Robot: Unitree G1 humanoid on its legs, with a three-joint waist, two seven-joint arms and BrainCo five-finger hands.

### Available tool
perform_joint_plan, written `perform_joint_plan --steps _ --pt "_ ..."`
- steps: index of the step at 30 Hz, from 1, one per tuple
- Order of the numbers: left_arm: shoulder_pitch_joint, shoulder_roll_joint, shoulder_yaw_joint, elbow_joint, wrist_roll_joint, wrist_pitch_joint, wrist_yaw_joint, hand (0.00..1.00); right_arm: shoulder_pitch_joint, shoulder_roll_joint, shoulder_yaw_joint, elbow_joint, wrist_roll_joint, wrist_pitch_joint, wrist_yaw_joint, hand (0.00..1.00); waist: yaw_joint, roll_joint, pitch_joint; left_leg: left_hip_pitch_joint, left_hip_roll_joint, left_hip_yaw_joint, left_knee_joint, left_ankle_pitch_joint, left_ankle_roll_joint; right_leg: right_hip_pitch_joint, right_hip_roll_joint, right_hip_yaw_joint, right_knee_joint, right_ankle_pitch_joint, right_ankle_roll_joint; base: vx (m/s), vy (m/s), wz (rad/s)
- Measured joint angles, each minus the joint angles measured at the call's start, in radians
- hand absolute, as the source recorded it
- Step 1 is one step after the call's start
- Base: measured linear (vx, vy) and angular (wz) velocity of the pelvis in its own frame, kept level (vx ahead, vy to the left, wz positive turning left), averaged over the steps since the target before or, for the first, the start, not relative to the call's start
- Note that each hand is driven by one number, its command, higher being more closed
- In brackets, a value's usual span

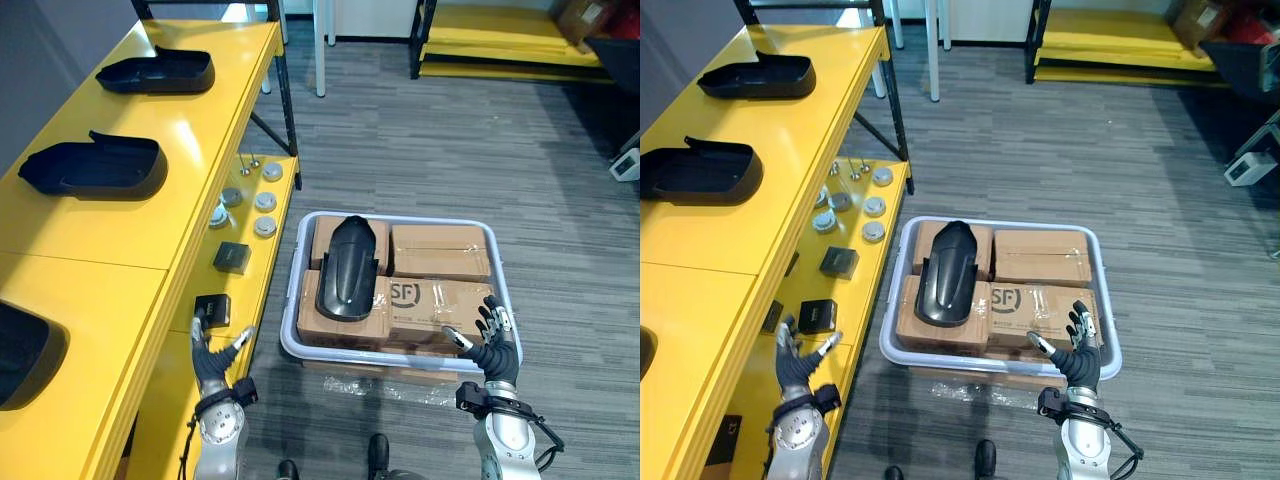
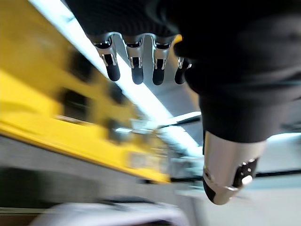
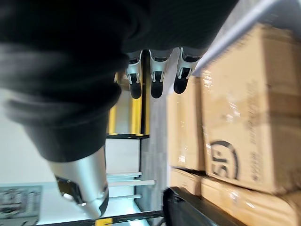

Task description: Walk over and take plastic housings, then place them on the shelf

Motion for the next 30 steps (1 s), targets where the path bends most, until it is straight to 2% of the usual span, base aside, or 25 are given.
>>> perform_joint_plan --steps 4,8,12,15,20,27,30 --pt "-0.022 0.045 -0.047 0.152 -0.002 0.013 -0.035 0.0 -0.177 -0.002 0.0 0.128 0.0 0.024 -0.062 0.0 0.006 0.001 0.041 -0.03 -0.026 -0.019 0.003 0.011 0.015 -0.004 -0.023 -0.02 -0.026 0.026 0.011 -0.05 0.067 0.18" --pt "-0.078 0.06 -0.1 0.273 -0.012 0.02 -0.058 0.0 -0.428 -0.027 -0.002 0.292 0.0 0.058 -0.129 0.0 0.048 0.002 0.109 -0.073 -0.029 -0.029 0.038 0.013 0.017 -0.027 -0.032 -0.022 -0.023 0.042 0.011 -0.1 0.013 0.08" --pt "-0.114 0.066 -0.113 0.363 -0.051 0.023 -0.074 0.0 -0.675 -0.056 -0.033 0.426 -0.001 0.081 -0.192 0.0 0.067 0.001 0.188 -0.11 -0.027 -0.052 0.078 0.012 0.018 -0.042 -0.033 -0.032 -0.013 0.053 0.009 -0.1 -0.009 0.11" --pt "-0.145 0.08 -0.115 0.449 -0.082 0.023 -0.075 0.0 -0.837 -0.104 -0.069 0.551 -0.001 0.103 -0.237 0.0 0.094 0.001 0.205 -0.177 -0.022 -0.07 0.12 0.005 0.025 -0.096 -0.033 -0.039 0.014 0.056 0.009 -0.11 0.002 0.09" --pt "-0.174 0.098 -0.124 0.514 -0.122 0.021 -0.073 0.0 -1.001 -0.161 -0.11 0.761 -0.002 0.139 -0.278 0.0 0.121 0.005 0.22 -0.249 -0.016 -0.103 0.186 -0.013 0.033 -0.125 -0.029 -0.058 0.015 0.073 0.006 -0.08 0.013 0.11" --pt "-0.208 0.117 -0.121 0.548 -0.14 0.013 -0.062 0.0 -1.084 -0.202 -0.116 0.892 -0.004 0.174 -0.3 0.0 0.133 0.013 0.234 -0.324 -0.007 -0.113 0.269 -0.042 0.049 -0.161 -0.024 -0.057 0.015 0.096 0.013 -0.07 0.058 0.0" --pt "-0.232 0.127 -0.125 0.571 -0.15 0.013 -0.06 0.0 -1.141 -0.256 -0.116 1.002 -0.006 0.177 -0.294 0.0 0.133 0.025 0.244 -0.367 -0.007 -0.135 0.299 -0.045 0.052 -0.178 -0.022 -0.075 0.015 0.103 0.014 -0.05 0.049 0.12"
